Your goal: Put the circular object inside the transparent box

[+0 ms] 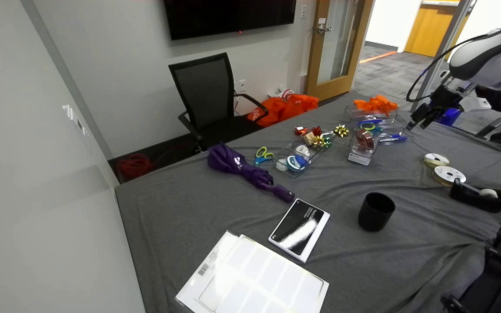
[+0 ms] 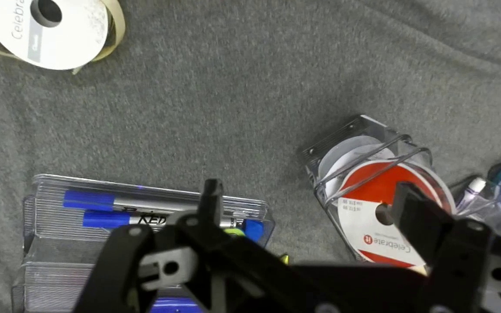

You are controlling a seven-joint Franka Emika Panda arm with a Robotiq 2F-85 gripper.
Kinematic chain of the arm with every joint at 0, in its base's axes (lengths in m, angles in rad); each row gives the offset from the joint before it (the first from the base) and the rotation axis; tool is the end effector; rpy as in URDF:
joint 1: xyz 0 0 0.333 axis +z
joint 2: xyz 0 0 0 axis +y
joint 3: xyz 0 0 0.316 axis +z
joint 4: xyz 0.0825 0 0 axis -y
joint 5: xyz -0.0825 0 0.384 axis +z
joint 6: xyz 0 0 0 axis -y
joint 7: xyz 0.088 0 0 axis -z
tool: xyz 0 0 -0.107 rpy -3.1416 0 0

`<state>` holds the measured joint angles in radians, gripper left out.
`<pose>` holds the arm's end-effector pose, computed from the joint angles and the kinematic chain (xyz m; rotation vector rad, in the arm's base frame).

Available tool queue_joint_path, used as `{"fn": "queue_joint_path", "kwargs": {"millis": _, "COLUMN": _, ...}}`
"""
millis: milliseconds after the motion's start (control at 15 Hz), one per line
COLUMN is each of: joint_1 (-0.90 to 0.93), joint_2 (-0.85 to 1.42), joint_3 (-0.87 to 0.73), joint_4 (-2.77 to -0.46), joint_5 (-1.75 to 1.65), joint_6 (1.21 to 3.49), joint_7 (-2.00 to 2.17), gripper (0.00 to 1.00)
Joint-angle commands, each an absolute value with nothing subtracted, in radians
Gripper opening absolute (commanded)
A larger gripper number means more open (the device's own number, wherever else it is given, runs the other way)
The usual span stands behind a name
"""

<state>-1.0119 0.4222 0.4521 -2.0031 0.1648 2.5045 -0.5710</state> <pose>0.5168 -0.3387 0.2765 -2.9302 0.2378 -0.3629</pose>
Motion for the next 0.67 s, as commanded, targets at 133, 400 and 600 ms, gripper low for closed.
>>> {"fn": "queue_joint_path", "kwargs": {"millis": 133, "joint_1": -0.819, "joint_2": 0.460, "joint_3": 0.263, "joint_4": -1.917, "joint_5": 0.282, "joint_6": 2.462, "joint_7": -0.585, "gripper": 1.00}}
{"fn": "queue_joint_path", "kwargs": {"millis": 400, "joint_1": -0.799, "joint_2": 0.486, "joint_3": 0.248, "joint_4": -1.889, "joint_5": 0.284, "joint_6": 2.459, "joint_7": -0.574, "gripper": 1.00}}
{"fn": "queue_joint_path", "kwargs": {"millis": 600, "joint_1": -0.736, "joint_2": 0.499, "joint_3": 0.215, "joint_4": -1.896, "joint_5": 0.370, "joint_6": 2.491, "joint_7": -0.485, "gripper": 1.00}}
